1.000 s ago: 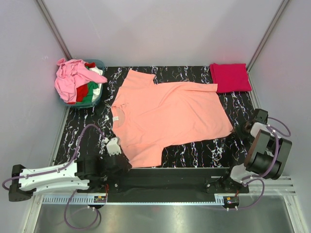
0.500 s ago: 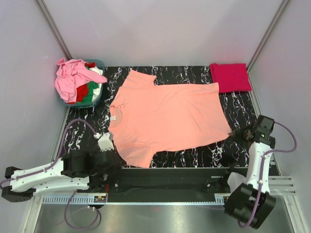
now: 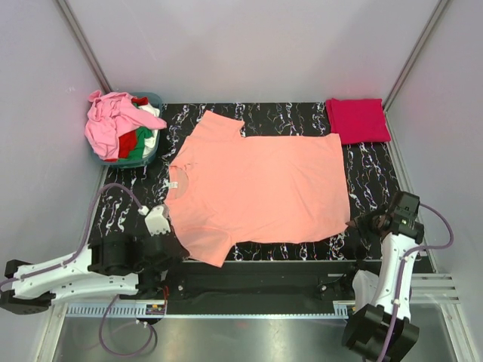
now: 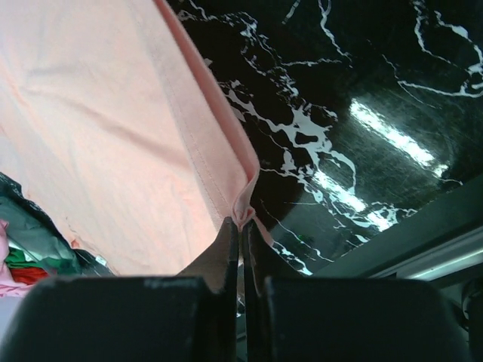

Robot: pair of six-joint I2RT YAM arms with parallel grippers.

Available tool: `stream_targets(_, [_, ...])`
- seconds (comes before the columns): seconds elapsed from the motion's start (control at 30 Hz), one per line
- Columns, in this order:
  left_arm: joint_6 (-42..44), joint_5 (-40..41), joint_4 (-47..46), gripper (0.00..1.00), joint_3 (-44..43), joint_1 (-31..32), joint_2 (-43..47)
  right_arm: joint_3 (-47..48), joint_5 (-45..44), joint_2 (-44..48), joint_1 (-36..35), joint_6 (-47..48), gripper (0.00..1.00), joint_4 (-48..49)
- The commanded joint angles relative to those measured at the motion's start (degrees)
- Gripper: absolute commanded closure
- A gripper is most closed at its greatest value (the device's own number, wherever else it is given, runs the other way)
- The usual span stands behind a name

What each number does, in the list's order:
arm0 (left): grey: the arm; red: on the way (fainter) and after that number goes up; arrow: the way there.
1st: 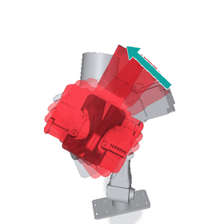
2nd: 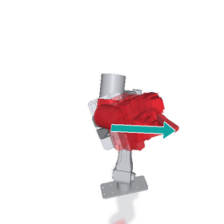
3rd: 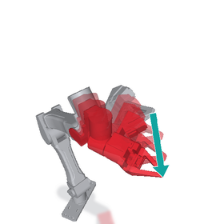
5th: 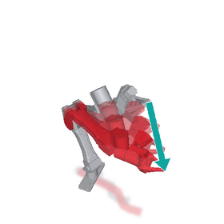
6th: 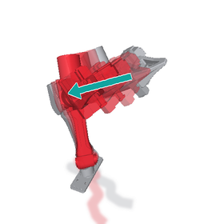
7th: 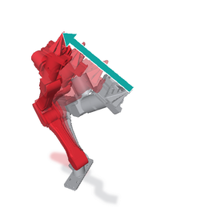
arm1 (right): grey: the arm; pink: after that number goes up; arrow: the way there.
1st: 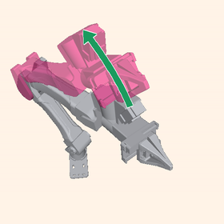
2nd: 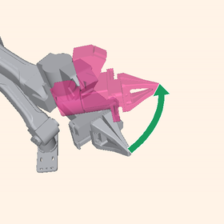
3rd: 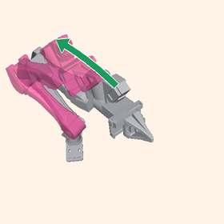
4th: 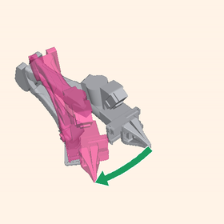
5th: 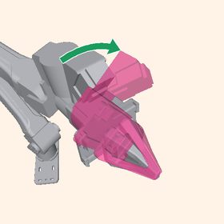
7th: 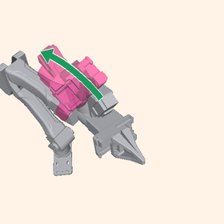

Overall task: Fold and stack the t-shirts
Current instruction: Fold the tshirt

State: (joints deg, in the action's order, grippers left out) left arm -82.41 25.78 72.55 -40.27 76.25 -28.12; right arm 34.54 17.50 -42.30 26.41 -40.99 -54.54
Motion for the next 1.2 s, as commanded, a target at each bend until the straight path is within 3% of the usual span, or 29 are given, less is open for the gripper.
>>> stream_targets(0.0, [4.2,4.8,-1.9,1.00,-4.6,-0.1,-5.0,5.4,1.7,-4.3,-0.2,0.4,1.00,4.9])
stream_targets(0.13, [13.1,6.4,-3.7,1.00,-9.8,-4.8,-11.9,9.0,0.3,-8.8,-0.2,0.7,1.00,7.3])
stream_targets(0.37, [37.9,-1.4,-13.6,1.00,-14.7,-26.3,-19.2,13.4,0.9,-16.3,-0.2,0.7,1.00,11.1])
stream_targets(0.57, [49.7,-7.8,-18.7,1.00,-19.7,-38.5,-25.7,15.3,1.5,-21.7,-0.2,1.7,1.00,14.1])
stream_targets(0.77, [55.4,-12.9,-21.8,1.00,-23.4,-46.4,-30.6,16.4,3.4,-26.4,-0.5,1.5,1.00,16.9])
stream_targets(1.17, [60.3,-16.5,-24.8,1.00,-26.5,-55.1,-37.2,21.3,3.0,-36.4,-4.6,0.2,1.00,18.7])
